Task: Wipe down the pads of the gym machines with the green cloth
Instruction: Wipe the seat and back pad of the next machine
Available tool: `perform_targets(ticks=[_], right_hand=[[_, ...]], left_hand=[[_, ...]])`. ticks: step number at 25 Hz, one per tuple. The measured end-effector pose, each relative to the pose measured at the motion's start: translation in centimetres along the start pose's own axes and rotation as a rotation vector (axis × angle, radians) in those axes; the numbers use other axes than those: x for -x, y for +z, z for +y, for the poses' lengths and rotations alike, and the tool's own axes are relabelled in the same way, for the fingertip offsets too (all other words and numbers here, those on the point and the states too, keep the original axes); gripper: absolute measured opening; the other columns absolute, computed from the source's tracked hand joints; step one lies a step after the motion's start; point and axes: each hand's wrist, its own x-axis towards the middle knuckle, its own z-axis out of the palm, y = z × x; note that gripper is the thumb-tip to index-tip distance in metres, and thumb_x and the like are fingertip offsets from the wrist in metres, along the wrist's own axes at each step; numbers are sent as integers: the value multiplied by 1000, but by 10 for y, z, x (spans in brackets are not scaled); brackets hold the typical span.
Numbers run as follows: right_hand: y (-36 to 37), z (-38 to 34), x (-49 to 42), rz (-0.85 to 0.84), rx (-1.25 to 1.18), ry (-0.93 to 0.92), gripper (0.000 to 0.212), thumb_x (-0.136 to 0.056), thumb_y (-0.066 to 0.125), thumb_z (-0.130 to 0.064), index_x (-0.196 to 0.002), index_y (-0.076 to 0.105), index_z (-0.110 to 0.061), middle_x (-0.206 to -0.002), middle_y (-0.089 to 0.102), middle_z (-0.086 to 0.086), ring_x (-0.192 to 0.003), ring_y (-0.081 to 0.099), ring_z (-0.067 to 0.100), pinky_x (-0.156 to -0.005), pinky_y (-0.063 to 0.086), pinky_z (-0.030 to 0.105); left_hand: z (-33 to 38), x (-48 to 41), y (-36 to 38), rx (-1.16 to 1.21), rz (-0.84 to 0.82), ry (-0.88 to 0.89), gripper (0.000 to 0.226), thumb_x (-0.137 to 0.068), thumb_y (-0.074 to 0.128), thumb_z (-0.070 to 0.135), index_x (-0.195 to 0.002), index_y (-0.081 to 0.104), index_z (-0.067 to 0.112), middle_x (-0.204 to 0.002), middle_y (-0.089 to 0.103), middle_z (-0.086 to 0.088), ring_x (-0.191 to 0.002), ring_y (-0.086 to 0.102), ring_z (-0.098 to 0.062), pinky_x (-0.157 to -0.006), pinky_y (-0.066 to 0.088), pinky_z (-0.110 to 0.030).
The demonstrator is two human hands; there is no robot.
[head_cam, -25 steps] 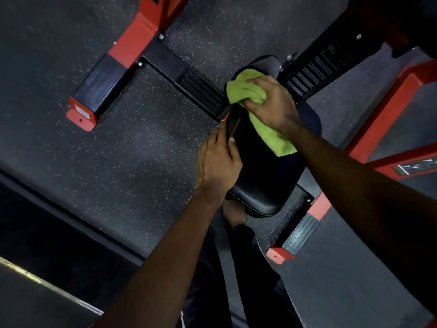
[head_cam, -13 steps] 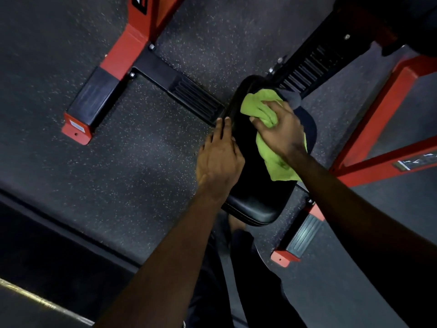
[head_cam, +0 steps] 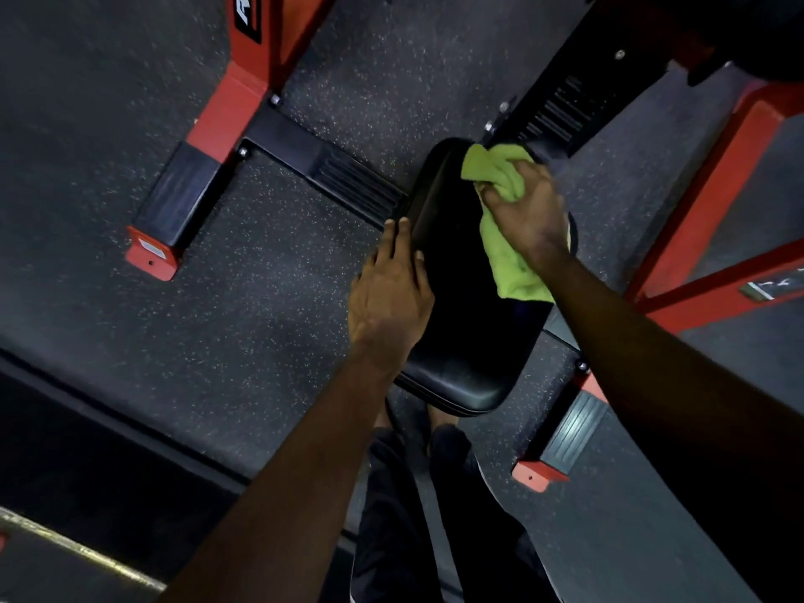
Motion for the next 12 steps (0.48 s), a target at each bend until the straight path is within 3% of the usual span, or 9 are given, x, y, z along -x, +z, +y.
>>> perform_targets(ticks=[3,7,10,12], right_hand=[[11,-10,11,21,77,-121,50,-91,67,-44,-136,63,-23,-140,57,3,-123,57,30,-98,45,36],[13,-28,-10,-54,71,-189,53,-86,69,-45,-135,64,-24,-141,57,3,-125,57,30,-101,47,40],[-4,-2,-9,-68,-6,-141,57,-86,69,-48,-137,62,-23,-142,56,3,-126,57,29,-103,48,41],[-18,25,6,4,-17,13,56,-89,69,-46,-139,60,-22,-143,55,3,-125,58,32,-103,47,44]], left_hand=[[4,-9,-7,-73,-67,9,55,-107,30,32,-159,20,14,-166,19,-7,-144,37,-31,-113,37,-48],[15,-27,-9,-89,-90,18,45,-104,37,24,-144,34,3,-149,43,-25,-128,50,-42,-103,43,-50],[26,-37,4,-129,-68,60,61,-106,33,33,-154,19,-1,-162,21,-24,-147,28,-38,-119,29,-46],[27,-40,13,-220,-55,84,68,-107,27,41,-158,8,0,-166,9,-19,-153,14,-32,-124,19,-42]])
